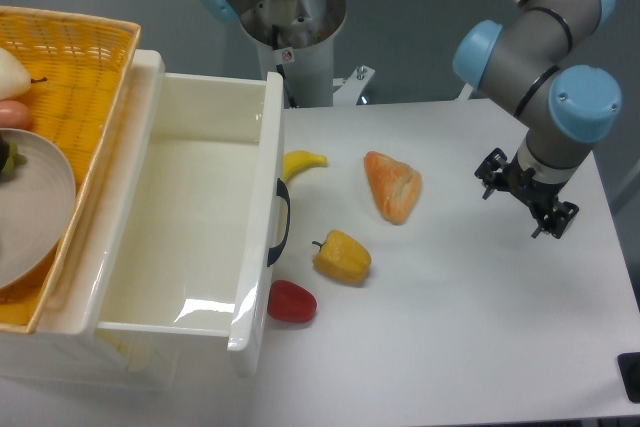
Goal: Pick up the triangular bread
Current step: 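Move the gripper over the orange triangular bread and lower onto it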
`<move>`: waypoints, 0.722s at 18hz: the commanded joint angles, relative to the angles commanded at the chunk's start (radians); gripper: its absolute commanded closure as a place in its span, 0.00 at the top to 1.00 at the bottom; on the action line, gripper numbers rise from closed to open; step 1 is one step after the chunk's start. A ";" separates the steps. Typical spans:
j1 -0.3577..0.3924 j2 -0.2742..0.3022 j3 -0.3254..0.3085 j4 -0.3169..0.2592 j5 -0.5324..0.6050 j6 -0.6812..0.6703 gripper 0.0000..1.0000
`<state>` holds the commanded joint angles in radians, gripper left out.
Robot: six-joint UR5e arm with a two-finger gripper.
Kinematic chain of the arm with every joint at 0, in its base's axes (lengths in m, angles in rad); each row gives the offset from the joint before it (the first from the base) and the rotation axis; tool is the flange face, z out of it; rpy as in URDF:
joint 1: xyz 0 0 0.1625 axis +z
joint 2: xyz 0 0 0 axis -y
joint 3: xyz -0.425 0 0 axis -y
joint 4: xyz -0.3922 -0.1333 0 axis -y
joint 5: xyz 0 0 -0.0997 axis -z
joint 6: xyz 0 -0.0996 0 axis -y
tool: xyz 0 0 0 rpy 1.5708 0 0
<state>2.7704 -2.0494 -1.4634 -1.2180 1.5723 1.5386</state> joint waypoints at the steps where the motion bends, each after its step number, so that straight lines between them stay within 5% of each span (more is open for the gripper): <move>1: -0.002 0.000 -0.012 0.002 0.002 -0.002 1.00; 6: -0.003 0.006 -0.040 0.005 0.002 -0.003 1.00; 10: -0.020 0.047 -0.156 0.090 0.009 -0.058 1.00; 13: -0.031 0.081 -0.215 0.097 0.041 -0.094 1.00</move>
<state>2.7398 -1.9682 -1.6780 -1.1213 1.6137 1.4450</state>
